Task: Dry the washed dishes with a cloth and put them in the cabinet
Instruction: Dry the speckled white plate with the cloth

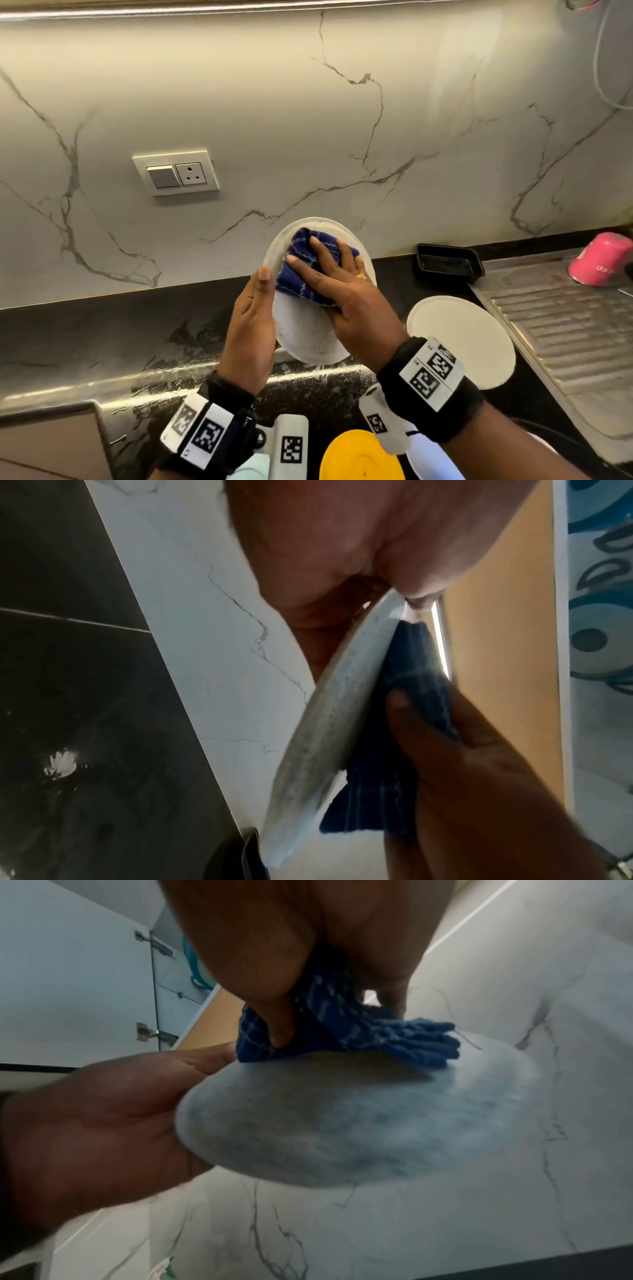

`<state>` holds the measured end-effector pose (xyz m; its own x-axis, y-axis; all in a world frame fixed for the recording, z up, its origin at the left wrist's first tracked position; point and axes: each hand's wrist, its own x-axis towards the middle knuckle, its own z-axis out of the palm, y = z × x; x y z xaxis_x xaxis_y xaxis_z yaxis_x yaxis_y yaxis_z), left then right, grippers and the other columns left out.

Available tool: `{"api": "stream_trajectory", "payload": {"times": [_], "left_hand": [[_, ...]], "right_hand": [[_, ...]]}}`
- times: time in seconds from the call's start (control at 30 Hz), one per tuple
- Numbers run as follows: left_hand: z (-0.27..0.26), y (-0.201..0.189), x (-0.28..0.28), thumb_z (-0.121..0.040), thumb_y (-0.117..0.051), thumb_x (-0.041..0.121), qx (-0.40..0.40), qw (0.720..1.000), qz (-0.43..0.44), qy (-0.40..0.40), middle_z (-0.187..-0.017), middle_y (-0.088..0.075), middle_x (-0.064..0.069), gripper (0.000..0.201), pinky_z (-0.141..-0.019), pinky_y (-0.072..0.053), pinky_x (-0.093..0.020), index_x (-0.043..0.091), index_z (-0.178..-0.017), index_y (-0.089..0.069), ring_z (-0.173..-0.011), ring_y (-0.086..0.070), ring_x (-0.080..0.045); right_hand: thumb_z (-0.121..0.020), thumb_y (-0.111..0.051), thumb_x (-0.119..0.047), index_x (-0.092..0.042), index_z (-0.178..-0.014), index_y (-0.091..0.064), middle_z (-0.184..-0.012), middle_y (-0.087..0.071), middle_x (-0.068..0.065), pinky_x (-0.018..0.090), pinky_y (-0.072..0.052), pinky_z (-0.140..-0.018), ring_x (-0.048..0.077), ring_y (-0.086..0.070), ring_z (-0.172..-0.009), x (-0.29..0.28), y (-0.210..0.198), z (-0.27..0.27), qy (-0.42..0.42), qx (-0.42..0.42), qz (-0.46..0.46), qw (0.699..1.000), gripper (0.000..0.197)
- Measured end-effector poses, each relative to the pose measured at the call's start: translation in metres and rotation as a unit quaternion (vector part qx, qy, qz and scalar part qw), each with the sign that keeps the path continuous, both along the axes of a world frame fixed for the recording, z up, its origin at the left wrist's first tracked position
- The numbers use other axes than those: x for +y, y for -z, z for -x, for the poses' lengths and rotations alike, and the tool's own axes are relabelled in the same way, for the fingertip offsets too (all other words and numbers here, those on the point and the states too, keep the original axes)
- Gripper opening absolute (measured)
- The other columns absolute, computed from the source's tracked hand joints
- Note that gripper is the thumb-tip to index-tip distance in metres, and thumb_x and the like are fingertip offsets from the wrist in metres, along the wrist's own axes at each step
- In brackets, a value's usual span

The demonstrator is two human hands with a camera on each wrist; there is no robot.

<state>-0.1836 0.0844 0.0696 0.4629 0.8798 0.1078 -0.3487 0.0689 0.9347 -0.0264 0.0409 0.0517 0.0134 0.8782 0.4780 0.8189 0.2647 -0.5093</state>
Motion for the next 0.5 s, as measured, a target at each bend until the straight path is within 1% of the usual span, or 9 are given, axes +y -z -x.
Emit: {"api": "stream_trajectory", "payload": {"times": [0.07,0.1,0.17,0.2,0.27,0.3,0.37,0.43,0.5], "left_hand": [[-0.001,0.003,0.0,-0.102,-0.027,0.047,0.009,1.0,0.012,0.006,-0.139,-0.063,-0.01,0.058,-0.113,-0.041,-0.056,0.014,-0.144,-0.051,-0.131,-0.058,-0.028],[-0.001,0.002,0.0,-0.101,-0.023,0.052,0.004,0.999,0.036,0.008,-0.139,-0.063,-0.01,0.062,-0.11,-0.045,-0.054,0.017,-0.144,-0.051,-0.13,-0.06,-0.027],[0.003,-0.001,-0.001,-0.096,-0.018,0.066,-0.025,0.992,0.12,0.036,-0.139,-0.063,-0.011,0.074,-0.104,-0.051,-0.051,0.021,-0.145,-0.051,-0.128,-0.061,-0.029],[0.005,-0.004,-0.001,-0.093,-0.018,0.072,-0.052,0.984,0.159,0.056,-0.14,-0.062,-0.013,0.08,-0.104,-0.049,-0.052,0.02,-0.145,-0.051,-0.128,-0.06,-0.031],[0.009,-0.006,-0.001,-0.091,-0.021,0.075,-0.106,0.97,0.208,0.073,-0.138,-0.062,-0.017,0.086,-0.107,-0.045,-0.054,0.015,-0.143,-0.054,-0.128,-0.06,-0.036],[0.01,-0.005,-0.001,-0.093,-0.023,0.074,-0.121,0.965,0.22,0.076,-0.137,-0.063,-0.019,0.085,-0.105,-0.047,-0.054,0.012,-0.139,-0.059,-0.126,-0.061,-0.037],[0.011,-0.003,0.0,-0.097,-0.028,0.068,-0.136,0.956,0.244,0.085,-0.135,-0.063,-0.022,0.079,-0.101,-0.051,-0.054,0.008,-0.135,-0.062,-0.124,-0.062,-0.039],[0.01,-0.001,-0.001,-0.102,-0.031,0.059,-0.132,0.95,0.267,0.092,-0.137,-0.061,-0.024,0.07,-0.1,-0.052,-0.054,0.005,-0.14,-0.057,-0.125,-0.061,-0.04],[0.009,0.0,0.0,-0.105,-0.033,0.051,-0.128,0.949,0.278,0.076,-0.136,-0.062,-0.025,0.061,-0.096,-0.055,-0.055,0.006,-0.14,-0.055,-0.123,-0.062,-0.041]], "right_hand": [[-0.099,-0.039,-0.023,-0.044,-0.151,-0.024,-0.163,-0.009,-0.012,0.054,0.0,-0.123,0.026,0.011,-0.15,0.004,-0.007,0.011,0.005,0.012,0.0,1.0,0.059],[-0.1,-0.035,-0.027,-0.042,-0.152,-0.026,-0.163,-0.011,-0.01,0.055,-0.001,-0.122,0.029,0.009,-0.15,0.005,-0.01,0.016,0.003,0.004,-0.004,1.0,0.055],[-0.098,-0.028,-0.039,-0.037,-0.15,-0.036,-0.162,-0.023,-0.003,0.06,-0.006,-0.12,0.039,-0.001,-0.15,0.004,-0.013,0.022,-0.014,-0.038,-0.008,0.999,0.053],[-0.098,-0.028,-0.043,-0.036,-0.149,-0.041,-0.161,-0.03,0.0,0.064,-0.01,-0.118,0.044,-0.008,-0.149,0.003,-0.014,0.023,-0.026,-0.062,-0.007,0.998,0.053],[-0.098,-0.033,-0.045,-0.035,-0.145,-0.047,-0.158,-0.037,0.002,0.07,-0.02,-0.113,0.048,-0.017,-0.147,-0.001,-0.012,0.021,-0.048,-0.102,-0.006,0.994,0.05],[-0.098,-0.037,-0.042,-0.035,-0.144,-0.048,-0.157,-0.038,0.002,0.071,-0.023,-0.111,0.049,-0.02,-0.146,-0.003,-0.009,0.018,-0.056,-0.122,-0.011,0.991,0.048],[-0.096,-0.05,-0.028,-0.035,-0.144,-0.047,-0.156,-0.04,0.003,0.073,-0.026,-0.108,0.048,-0.023,-0.145,-0.011,-0.001,0.013,-0.068,-0.168,-0.032,0.983,0.049],[-0.086,-0.067,-0.008,-0.035,-0.144,-0.045,-0.155,-0.041,0.003,0.073,-0.028,-0.107,0.047,-0.023,-0.144,-0.019,0.008,0.007,-0.08,-0.196,-0.039,0.977,0.068],[-0.076,-0.076,0.003,-0.036,-0.144,-0.043,-0.154,-0.042,0.003,0.072,-0.031,-0.106,0.047,-0.026,-0.144,-0.028,0.017,-0.003,-0.09,-0.223,-0.042,0.97,0.085]]}}
